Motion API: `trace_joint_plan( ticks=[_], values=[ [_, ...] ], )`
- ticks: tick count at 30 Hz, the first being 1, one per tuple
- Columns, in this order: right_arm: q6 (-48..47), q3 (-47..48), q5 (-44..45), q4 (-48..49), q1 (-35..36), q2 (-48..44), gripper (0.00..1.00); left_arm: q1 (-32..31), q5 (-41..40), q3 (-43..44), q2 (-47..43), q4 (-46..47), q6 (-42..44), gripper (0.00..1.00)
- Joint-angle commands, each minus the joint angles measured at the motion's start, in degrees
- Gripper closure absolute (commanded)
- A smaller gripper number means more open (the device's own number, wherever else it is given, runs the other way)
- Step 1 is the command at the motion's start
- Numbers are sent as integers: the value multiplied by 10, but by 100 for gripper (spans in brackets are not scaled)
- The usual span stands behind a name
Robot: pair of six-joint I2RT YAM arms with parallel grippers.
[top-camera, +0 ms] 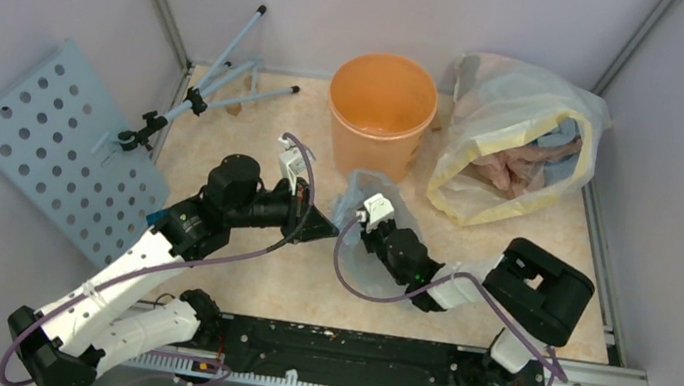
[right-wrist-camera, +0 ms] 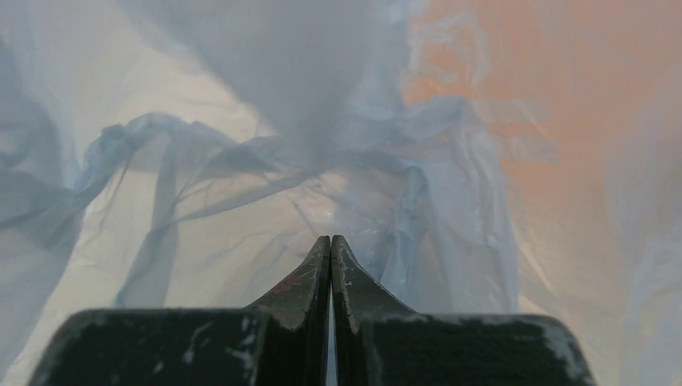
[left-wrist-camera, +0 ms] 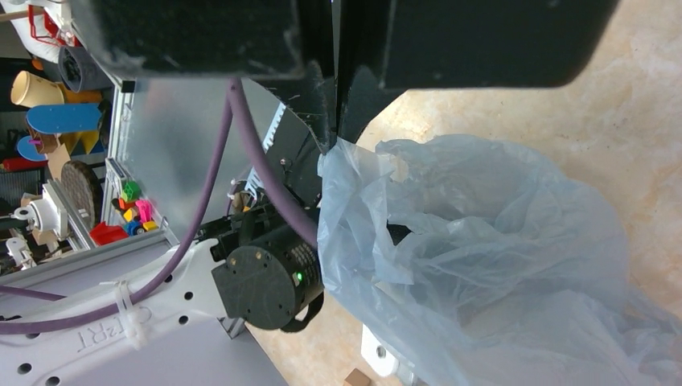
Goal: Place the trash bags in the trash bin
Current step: Unfold the trash bag at the center of the board.
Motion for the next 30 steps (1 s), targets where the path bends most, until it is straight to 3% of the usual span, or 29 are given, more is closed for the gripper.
trace_joint_plan(
  ticks=[1, 8, 18, 25, 30],
  values=[
    [48, 10, -96, 21, -35, -24, 100, 1, 3, 10, -4, 17, 0, 100],
    [91, 48, -129, -40, -59, 24, 100, 0, 14, 13, -4, 14, 1, 100],
    [137, 64, -91, -101, -82, 66, 100, 0, 20, 40, -4, 3, 9, 100],
    [149, 62, -90, -121, -82, 67, 100, 0, 19, 108, 20, -3, 26, 100],
    [153, 61, -88, -134, -82, 57, 100, 0, 66, 173, 60, 6, 27, 100]
  ],
)
